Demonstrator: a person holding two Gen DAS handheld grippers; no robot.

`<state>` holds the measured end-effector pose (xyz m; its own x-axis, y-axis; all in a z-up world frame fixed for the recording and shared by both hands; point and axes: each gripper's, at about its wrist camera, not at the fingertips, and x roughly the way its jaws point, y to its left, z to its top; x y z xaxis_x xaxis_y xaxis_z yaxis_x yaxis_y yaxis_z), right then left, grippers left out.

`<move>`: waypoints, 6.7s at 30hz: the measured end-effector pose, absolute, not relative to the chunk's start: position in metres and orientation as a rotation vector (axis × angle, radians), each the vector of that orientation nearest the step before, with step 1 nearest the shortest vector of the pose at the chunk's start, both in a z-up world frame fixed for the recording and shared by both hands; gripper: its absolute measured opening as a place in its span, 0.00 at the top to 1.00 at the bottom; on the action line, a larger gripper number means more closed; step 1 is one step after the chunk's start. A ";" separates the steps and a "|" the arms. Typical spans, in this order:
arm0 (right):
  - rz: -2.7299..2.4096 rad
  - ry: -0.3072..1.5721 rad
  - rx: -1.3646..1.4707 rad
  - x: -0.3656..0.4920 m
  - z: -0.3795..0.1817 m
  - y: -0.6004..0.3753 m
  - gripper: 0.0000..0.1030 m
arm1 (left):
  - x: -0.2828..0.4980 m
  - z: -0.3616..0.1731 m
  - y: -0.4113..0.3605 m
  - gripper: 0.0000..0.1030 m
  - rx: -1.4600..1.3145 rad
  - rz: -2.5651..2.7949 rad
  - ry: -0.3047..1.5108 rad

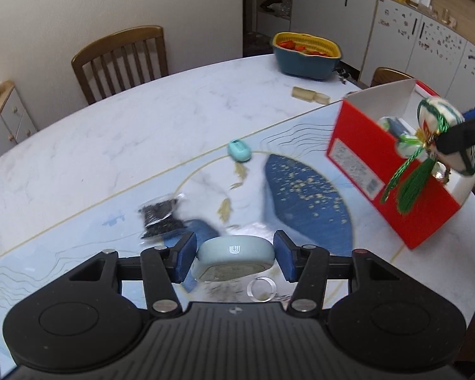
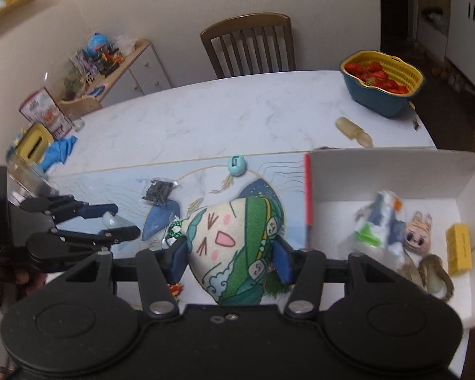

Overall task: Organize objects
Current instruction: 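Carry the tape dispenser in left tool while right tool carries the plush charm to the shoebox, then open right tool to drop the plush charm while left tool releases the tape dispenser inside, then withdraw both tools from the shoebox toward the bead bags on the placemat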

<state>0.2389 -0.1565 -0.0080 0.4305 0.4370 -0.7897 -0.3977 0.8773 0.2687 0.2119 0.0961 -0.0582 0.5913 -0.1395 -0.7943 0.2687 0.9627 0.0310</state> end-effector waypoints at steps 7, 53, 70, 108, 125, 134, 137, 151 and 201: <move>0.505 0.958 0.002 0.241 0.009 -0.209 0.49 | 0.209 -0.045 0.050 0.49 0.178 -0.250 0.894; 0.414 1.070 -0.100 0.342 -0.079 -0.348 0.47 | 0.286 -0.072 -0.249 0.50 0.418 -0.581 0.937; 0.423 1.131 -0.119 0.364 -0.108 -0.336 0.38 | 0.313 -0.106 -0.248 0.50 0.344 -0.526 1.024; 0.421 1.008 0.080 0.310 -0.055 -0.354 0.09 | 0.278 -0.061 -0.203 0.25 0.178 -0.535 0.929; 0.379 0.868 0.162 0.250 -0.014 -0.329 0.02 | 0.247 -0.025 -0.144 0.23 0.107 -0.520 0.834; 0.342 0.832 0.199 0.223 -0.005 -0.299 0.02 | 0.230 -0.014 -0.098 0.22 0.093 -0.507 0.804; 0.339 0.824 0.204 0.216 -0.003 -0.285 0.02 | 0.227 -0.011 -0.080 0.16 0.078 -0.498 0.794; 0.388 0.825 0.167 0.193 -0.008 -0.203 0.02 | 0.216 -0.007 0.009 0.02 0.018 -0.424 0.749; 0.428 1.057 -0.011 0.251 -0.133 -0.004 0.08 | 0.308 -0.146 0.182 0.01 0.003 -0.149 0.911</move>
